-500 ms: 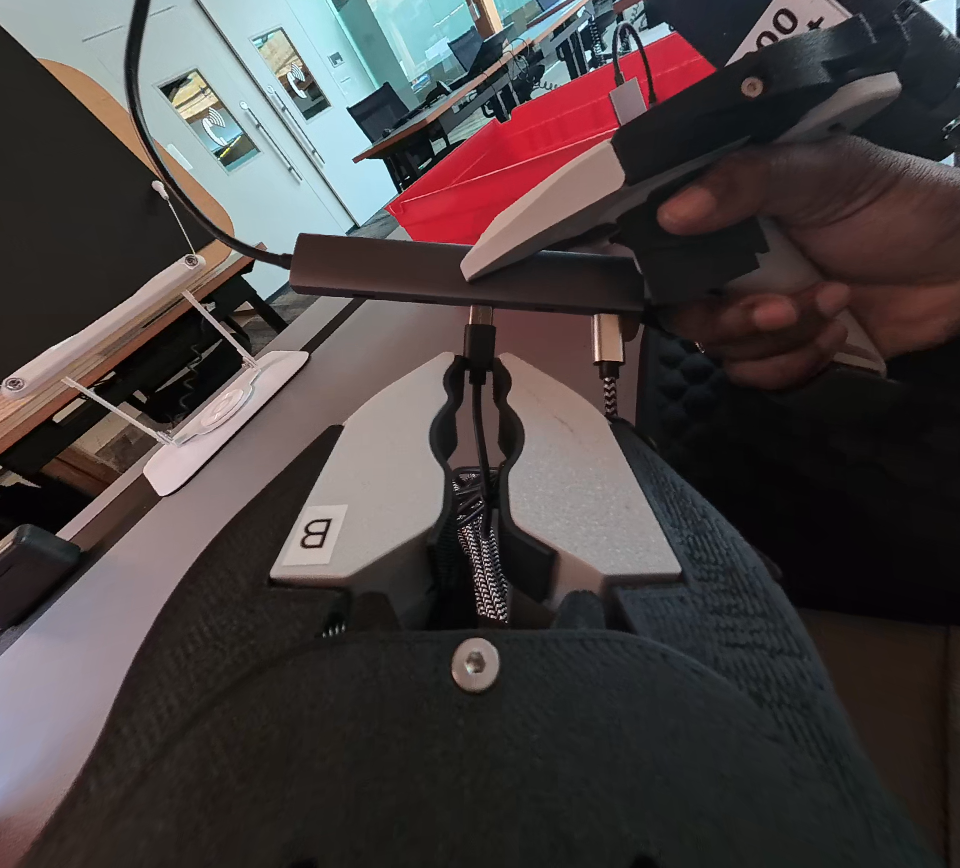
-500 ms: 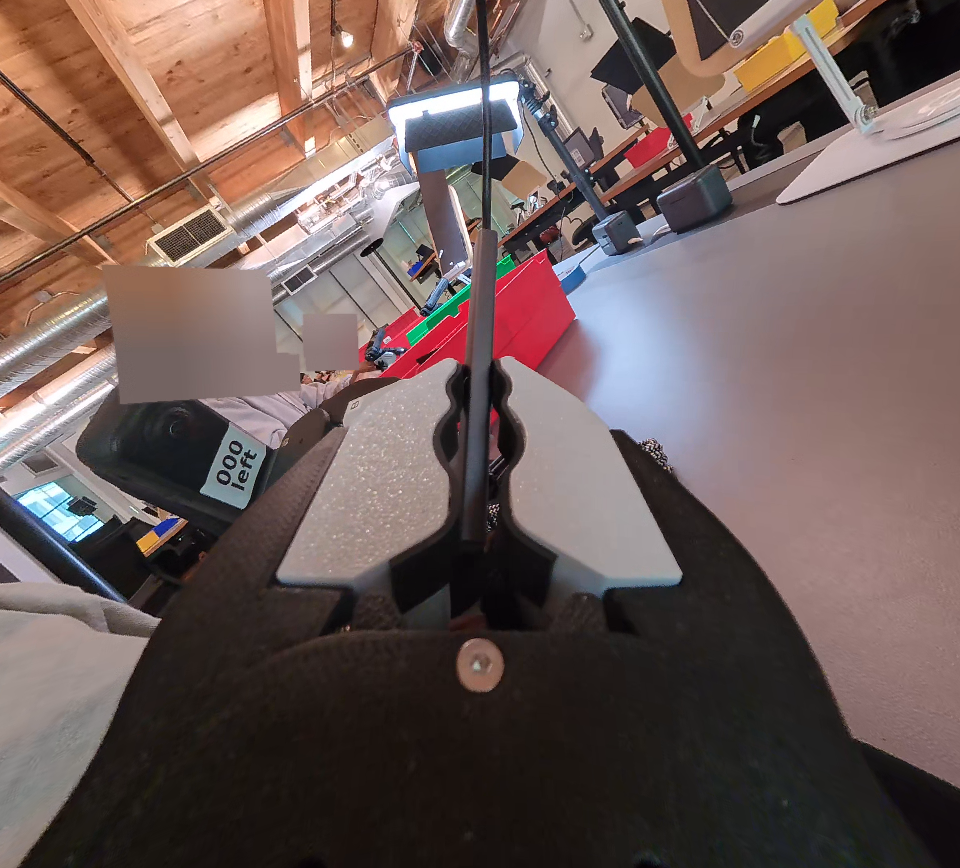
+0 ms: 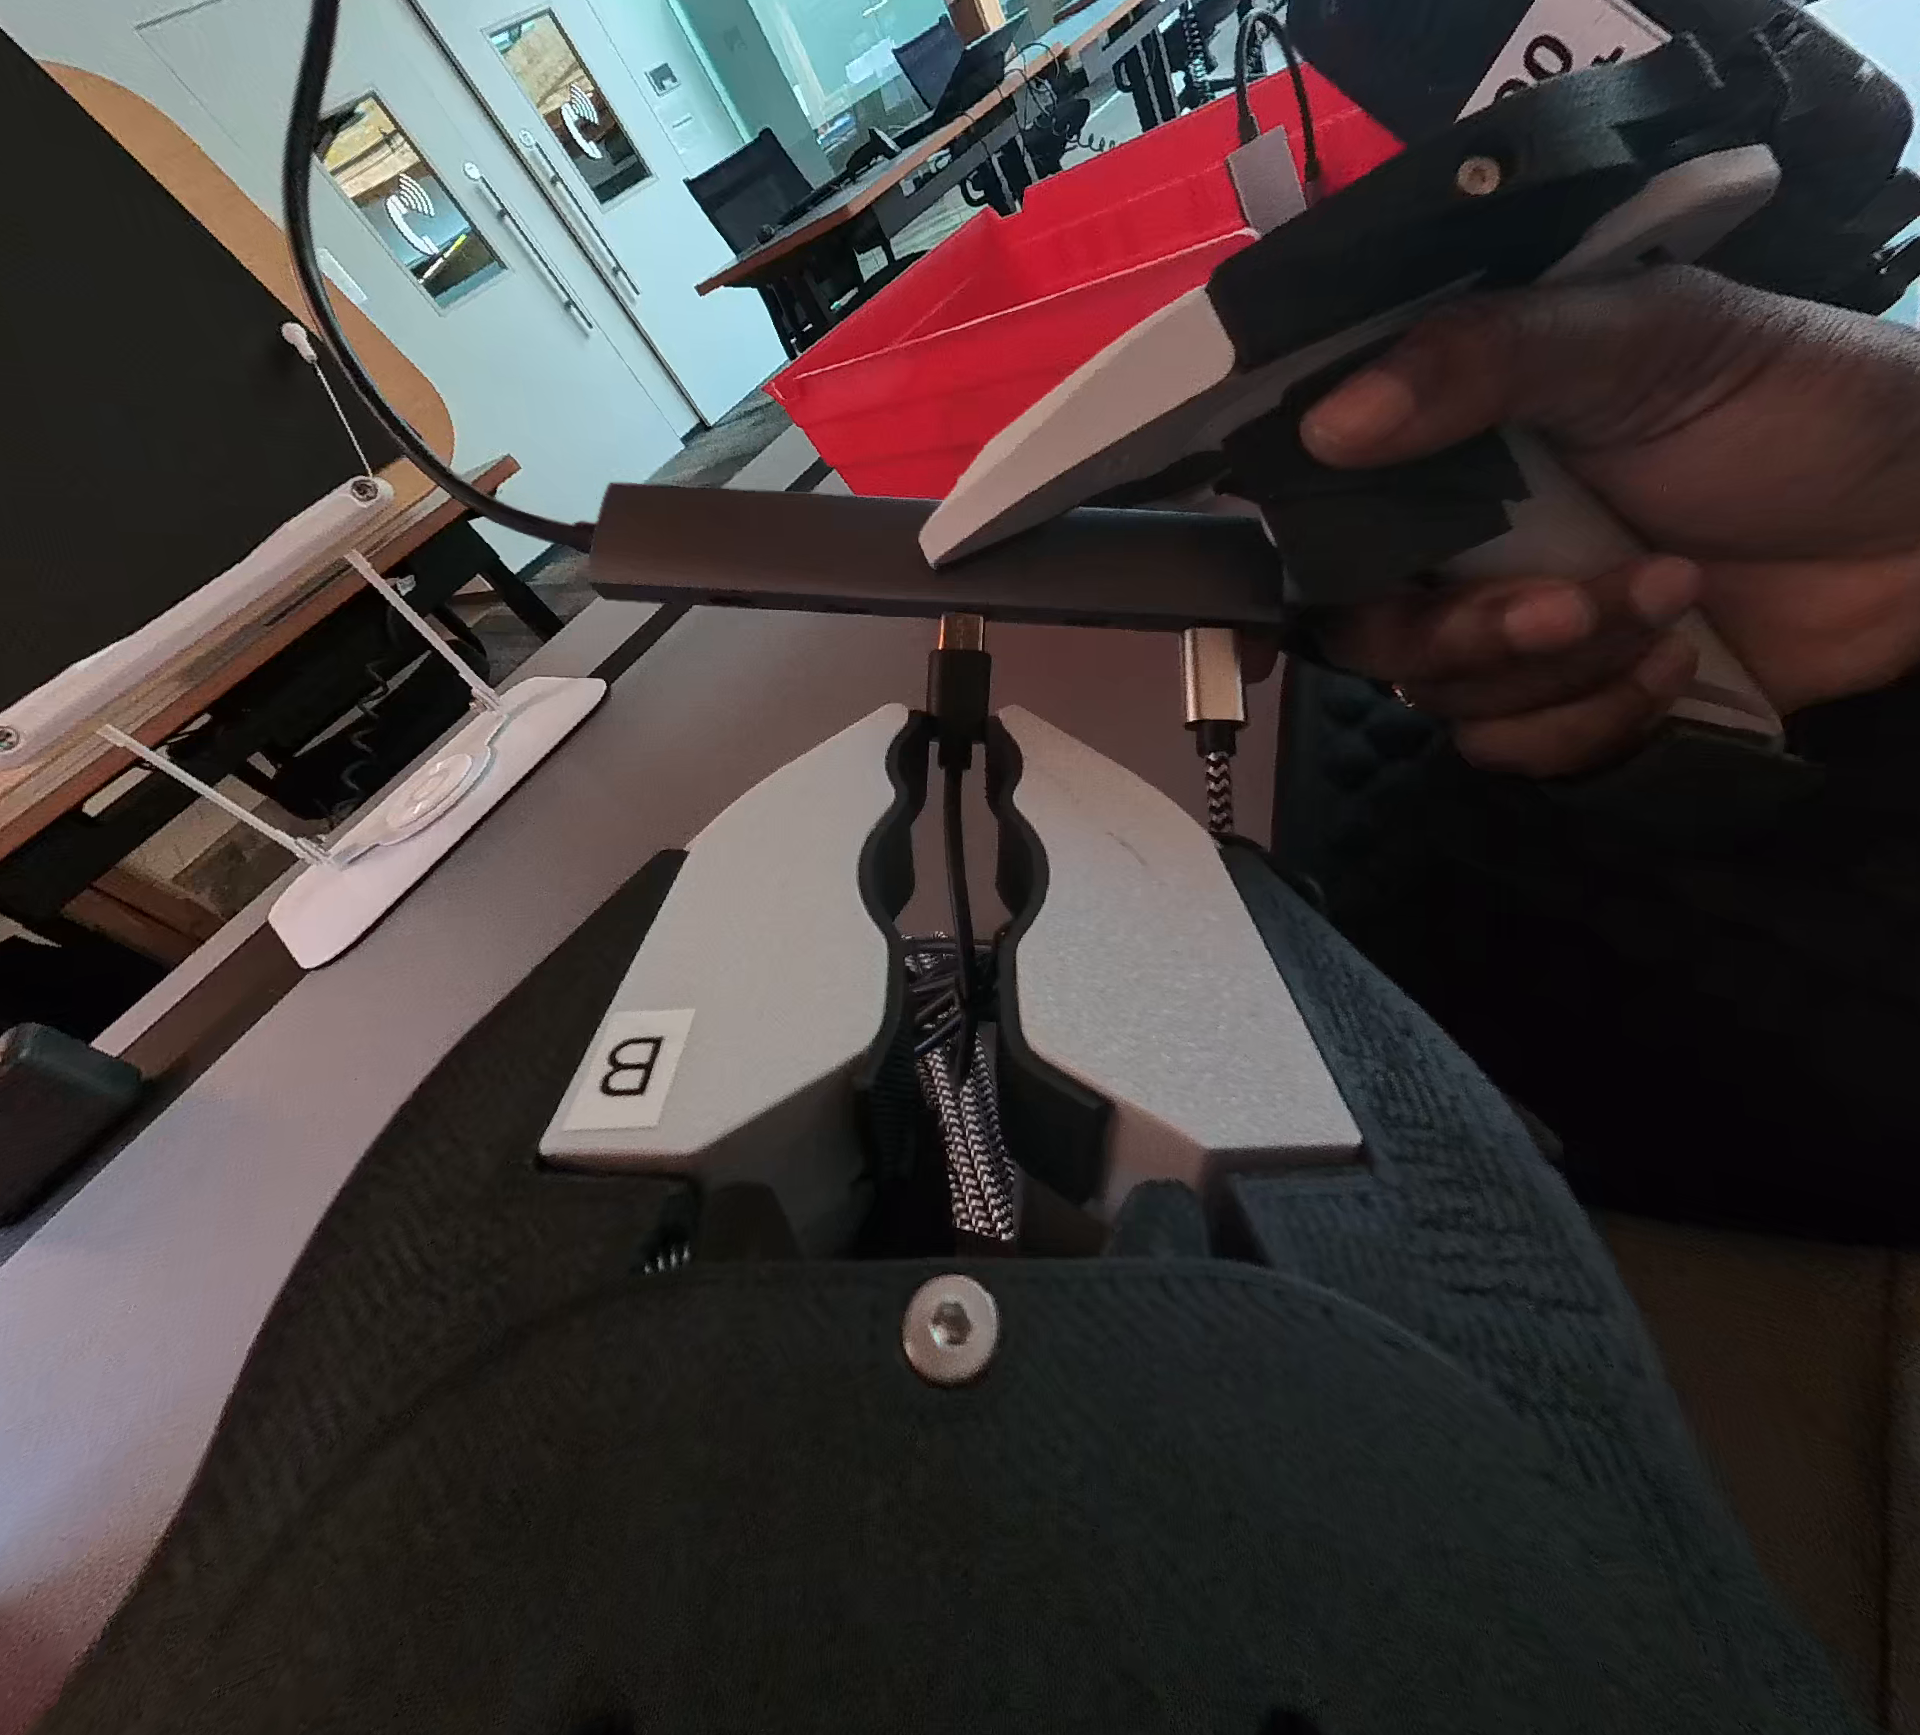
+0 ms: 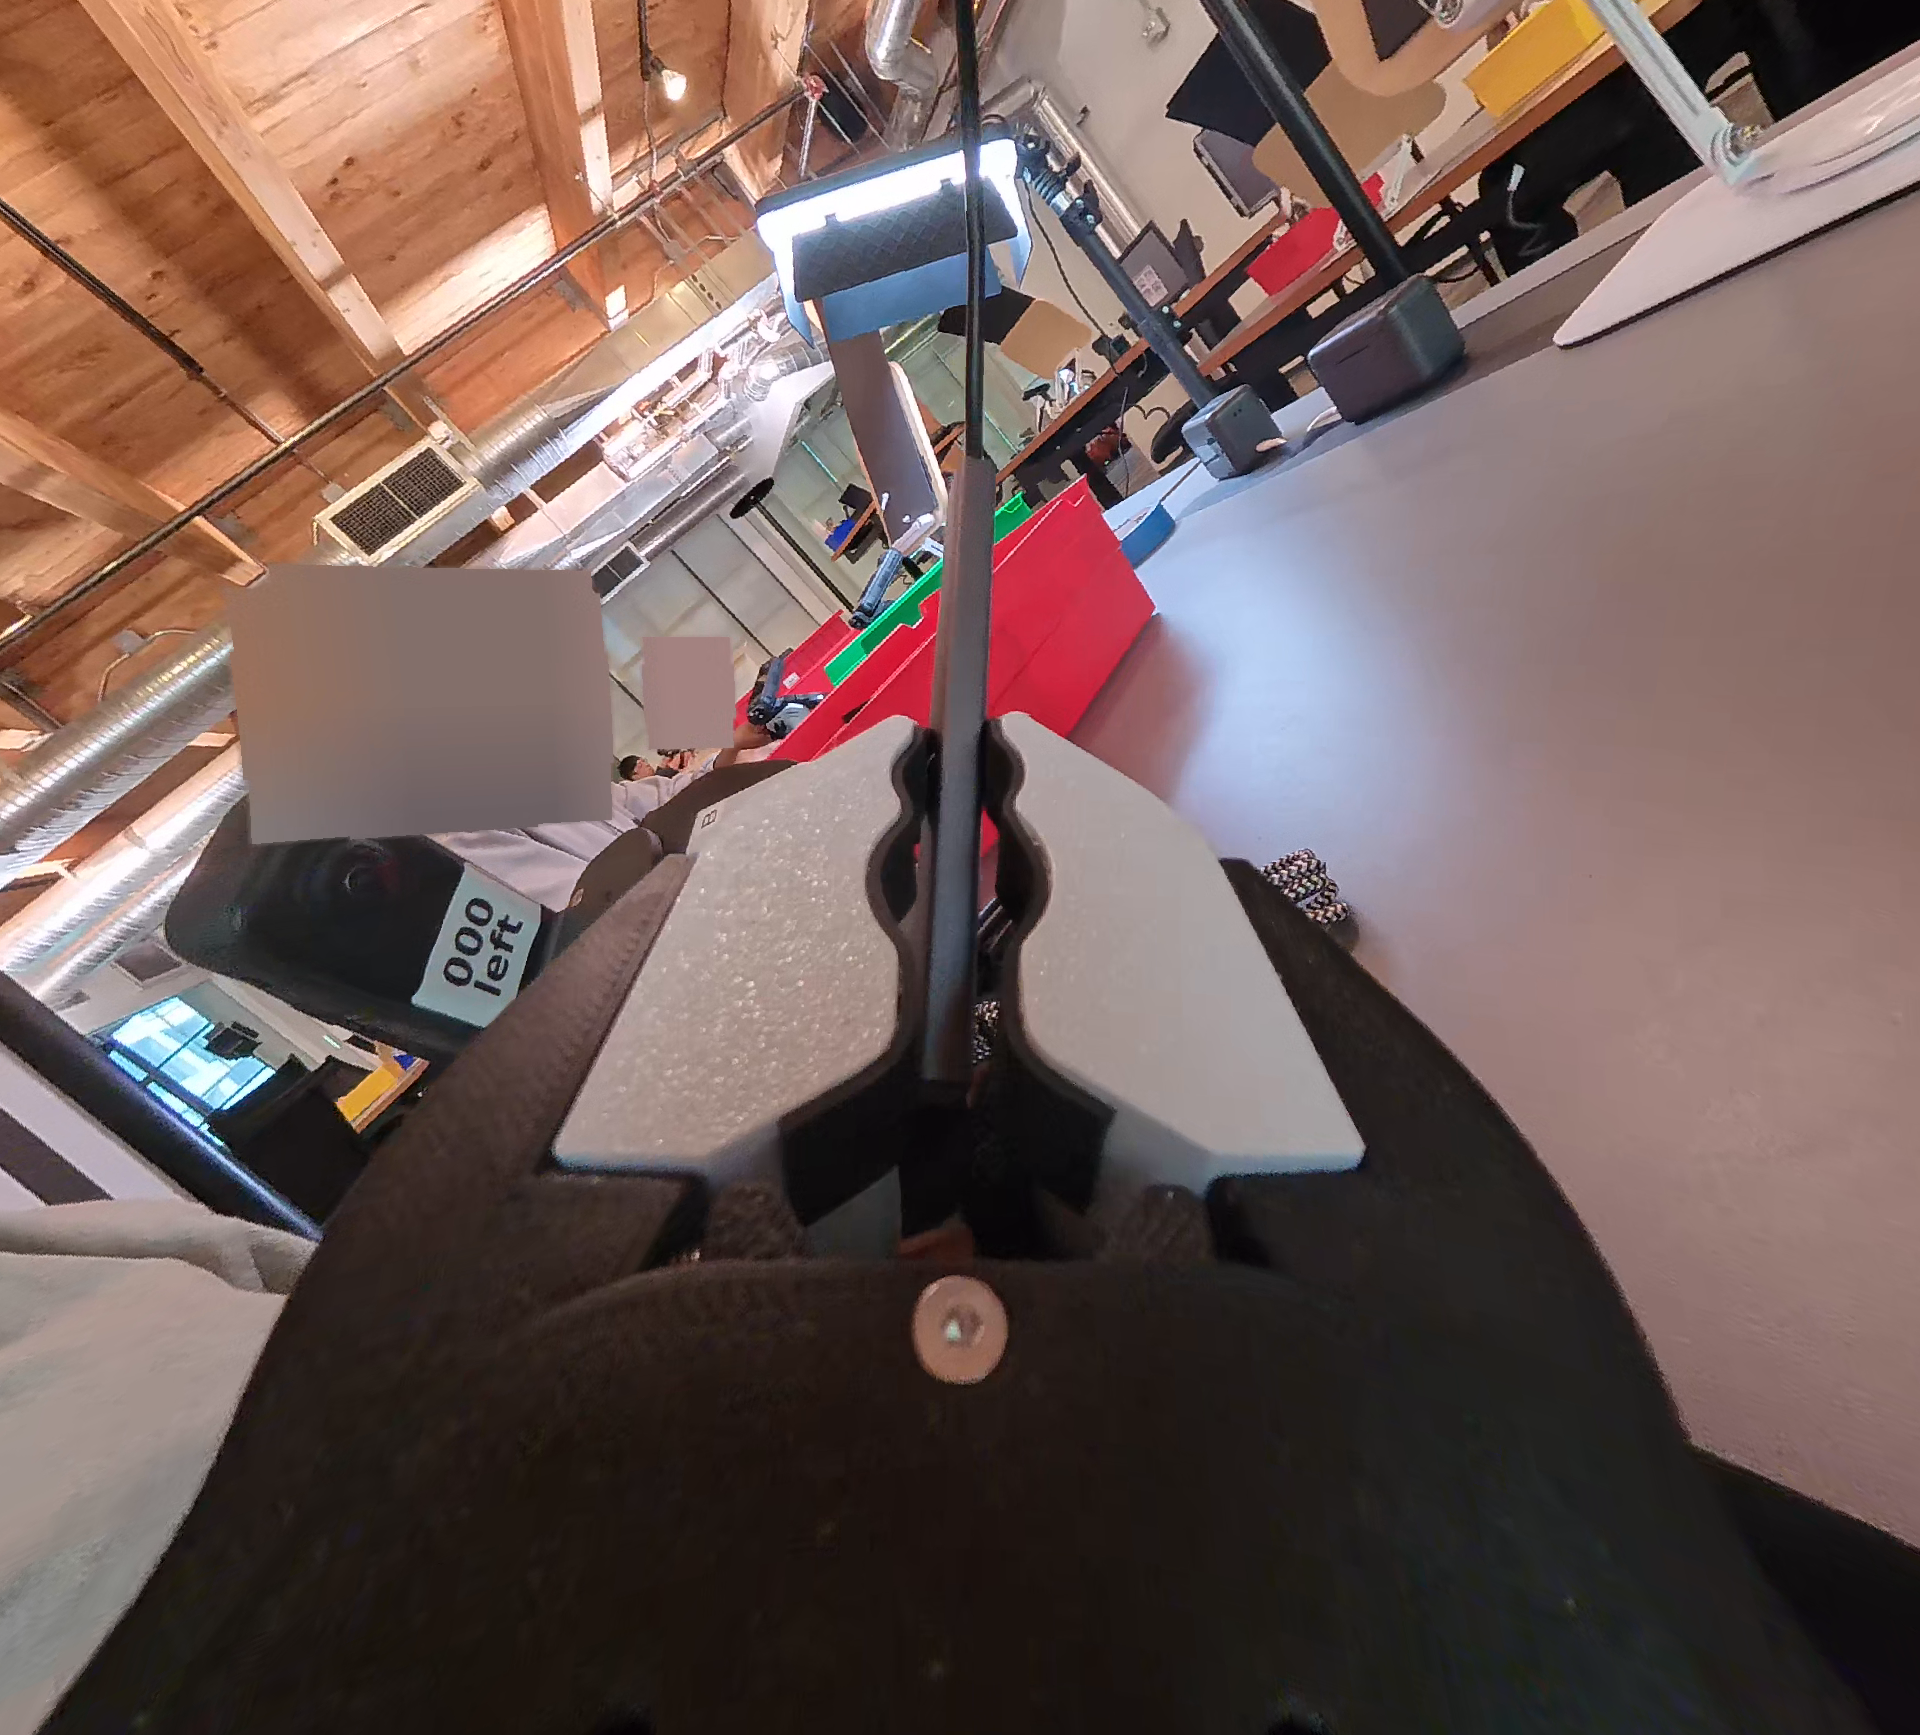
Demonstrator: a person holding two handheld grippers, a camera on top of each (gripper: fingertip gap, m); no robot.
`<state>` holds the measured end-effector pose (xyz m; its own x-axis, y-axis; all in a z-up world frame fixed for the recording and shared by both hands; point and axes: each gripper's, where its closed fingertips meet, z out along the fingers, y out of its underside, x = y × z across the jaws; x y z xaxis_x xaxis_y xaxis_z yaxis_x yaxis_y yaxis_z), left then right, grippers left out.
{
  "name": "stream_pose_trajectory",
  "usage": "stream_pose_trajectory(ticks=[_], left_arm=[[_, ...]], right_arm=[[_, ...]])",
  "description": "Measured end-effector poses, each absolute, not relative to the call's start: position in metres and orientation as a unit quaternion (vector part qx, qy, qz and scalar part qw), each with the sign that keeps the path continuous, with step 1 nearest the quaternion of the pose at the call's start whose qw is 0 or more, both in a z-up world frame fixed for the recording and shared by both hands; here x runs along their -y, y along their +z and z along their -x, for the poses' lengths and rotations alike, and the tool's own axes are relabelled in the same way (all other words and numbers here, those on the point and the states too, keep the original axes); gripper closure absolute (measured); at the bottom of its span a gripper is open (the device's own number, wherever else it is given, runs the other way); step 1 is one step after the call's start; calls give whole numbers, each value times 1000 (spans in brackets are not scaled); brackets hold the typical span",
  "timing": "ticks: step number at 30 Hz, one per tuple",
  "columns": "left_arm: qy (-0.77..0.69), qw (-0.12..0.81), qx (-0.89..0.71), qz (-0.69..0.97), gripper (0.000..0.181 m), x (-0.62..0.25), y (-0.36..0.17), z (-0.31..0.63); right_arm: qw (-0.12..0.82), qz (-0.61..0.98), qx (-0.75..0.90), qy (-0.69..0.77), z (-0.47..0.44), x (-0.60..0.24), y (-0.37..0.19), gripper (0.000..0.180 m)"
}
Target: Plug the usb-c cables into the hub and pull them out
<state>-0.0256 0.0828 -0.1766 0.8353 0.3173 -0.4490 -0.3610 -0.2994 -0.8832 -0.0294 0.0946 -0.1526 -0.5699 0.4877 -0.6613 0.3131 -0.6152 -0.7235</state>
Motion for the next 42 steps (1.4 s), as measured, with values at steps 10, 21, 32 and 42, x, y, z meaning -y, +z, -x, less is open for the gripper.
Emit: stream_pose_trajectory(ticks=[10, 21, 32, 42], left_arm=[[260, 592, 3, 763, 170, -82, -180, 29], [253, 584, 3, 771, 170, -83, -183, 29], [251, 582, 6, 773, 170, -83, -185, 29], [247, 583, 7, 774, 170, -83, -185, 29]], right_arm=[[23, 483, 413, 772, 34, -95, -158, 170], [27, 480, 416, 772, 34, -94, -158, 171], [58, 479, 426, 765, 33, -93, -157, 170], [93, 481, 436, 755, 33, -93, -157, 170]])
